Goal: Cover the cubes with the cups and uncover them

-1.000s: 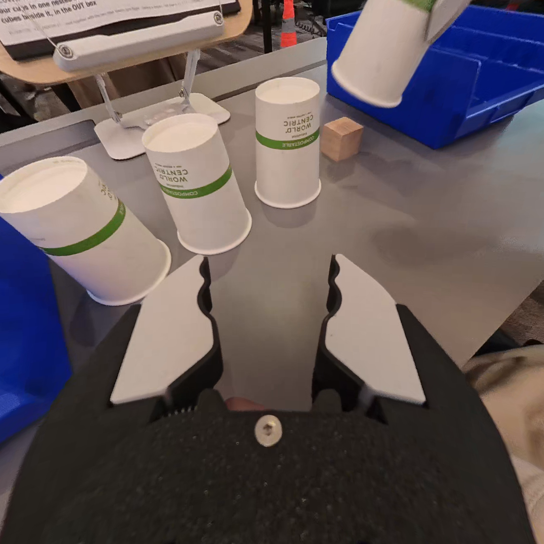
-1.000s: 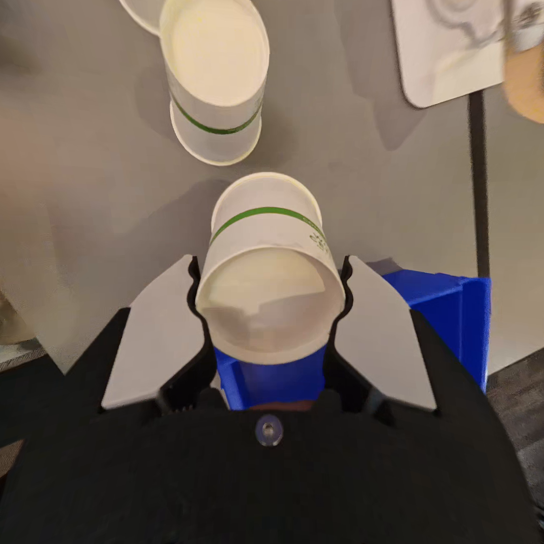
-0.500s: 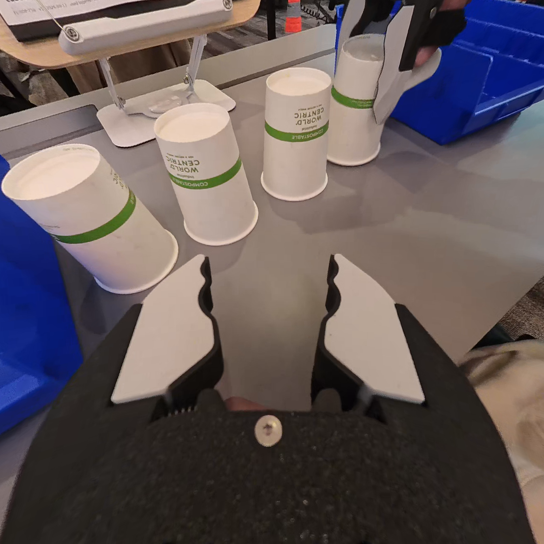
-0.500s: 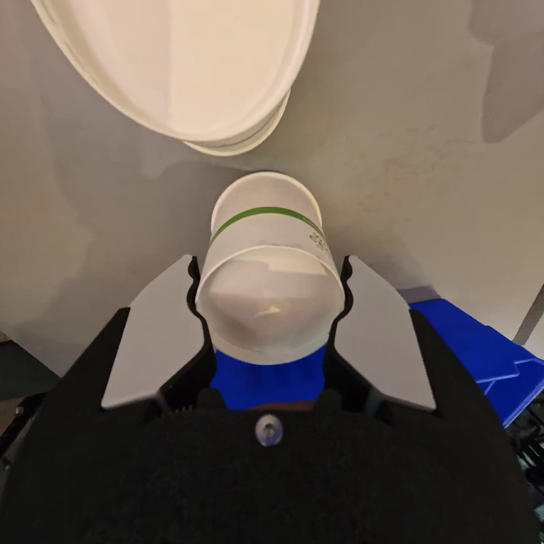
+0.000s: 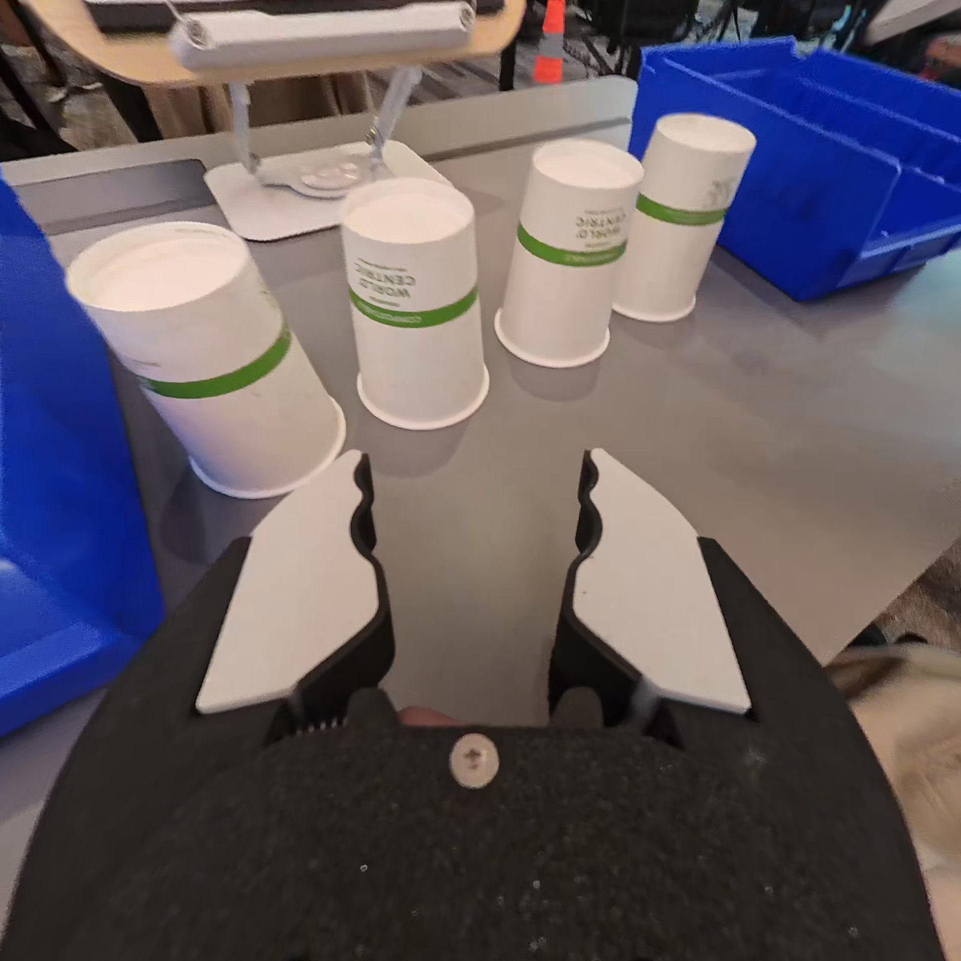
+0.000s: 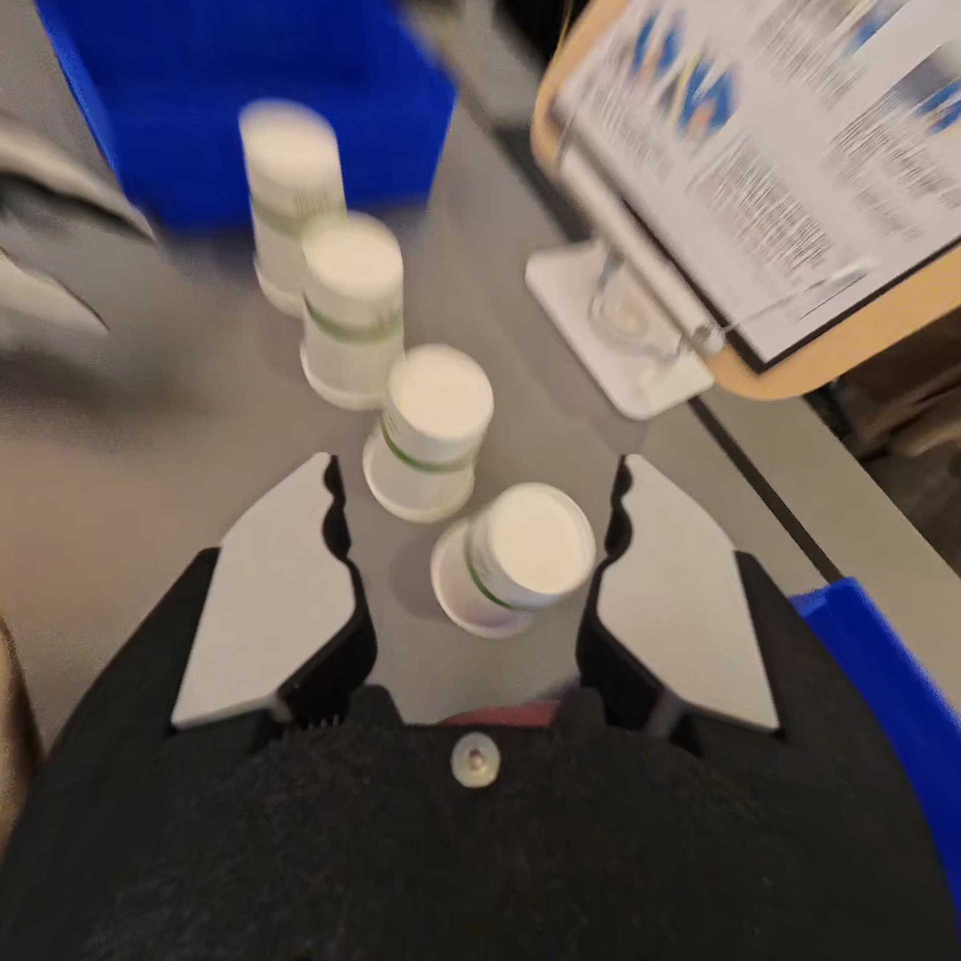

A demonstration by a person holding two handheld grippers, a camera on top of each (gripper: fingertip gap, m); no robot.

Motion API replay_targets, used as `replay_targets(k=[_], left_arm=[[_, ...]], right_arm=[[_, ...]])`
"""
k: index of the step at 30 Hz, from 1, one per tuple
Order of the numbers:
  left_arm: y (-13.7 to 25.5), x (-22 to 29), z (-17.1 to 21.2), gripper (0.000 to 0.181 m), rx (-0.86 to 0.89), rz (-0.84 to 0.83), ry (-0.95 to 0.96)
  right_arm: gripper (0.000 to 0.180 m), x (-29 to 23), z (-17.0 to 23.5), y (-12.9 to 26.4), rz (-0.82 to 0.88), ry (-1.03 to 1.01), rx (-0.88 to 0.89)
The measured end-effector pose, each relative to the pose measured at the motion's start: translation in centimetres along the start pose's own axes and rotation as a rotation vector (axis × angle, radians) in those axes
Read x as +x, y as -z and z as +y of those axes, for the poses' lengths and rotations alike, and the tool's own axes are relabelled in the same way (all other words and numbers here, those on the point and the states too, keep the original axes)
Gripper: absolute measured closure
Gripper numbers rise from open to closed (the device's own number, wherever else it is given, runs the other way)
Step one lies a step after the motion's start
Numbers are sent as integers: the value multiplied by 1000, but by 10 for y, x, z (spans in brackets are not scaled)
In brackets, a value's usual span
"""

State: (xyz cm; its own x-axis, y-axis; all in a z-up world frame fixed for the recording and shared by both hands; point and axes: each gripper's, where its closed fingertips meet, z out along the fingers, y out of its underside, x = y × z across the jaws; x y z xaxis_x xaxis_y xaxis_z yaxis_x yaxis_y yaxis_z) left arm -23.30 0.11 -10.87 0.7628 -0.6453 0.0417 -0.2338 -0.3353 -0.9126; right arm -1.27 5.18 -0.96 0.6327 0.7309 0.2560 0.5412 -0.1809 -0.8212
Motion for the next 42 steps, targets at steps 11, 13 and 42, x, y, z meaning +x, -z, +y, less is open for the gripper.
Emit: replay_targets(k=[11,13,42], left_arm=[[19,-17,17,106,58,-124,155],[24,-20,23,108,74,-165,162],[37,1,44,112,62,-157,90]], right_arm=[[91,-114,57,20,182,-546,488],[91,-114,63,23,252,-503,472],[94,-130,84,12,223,-464,349]])
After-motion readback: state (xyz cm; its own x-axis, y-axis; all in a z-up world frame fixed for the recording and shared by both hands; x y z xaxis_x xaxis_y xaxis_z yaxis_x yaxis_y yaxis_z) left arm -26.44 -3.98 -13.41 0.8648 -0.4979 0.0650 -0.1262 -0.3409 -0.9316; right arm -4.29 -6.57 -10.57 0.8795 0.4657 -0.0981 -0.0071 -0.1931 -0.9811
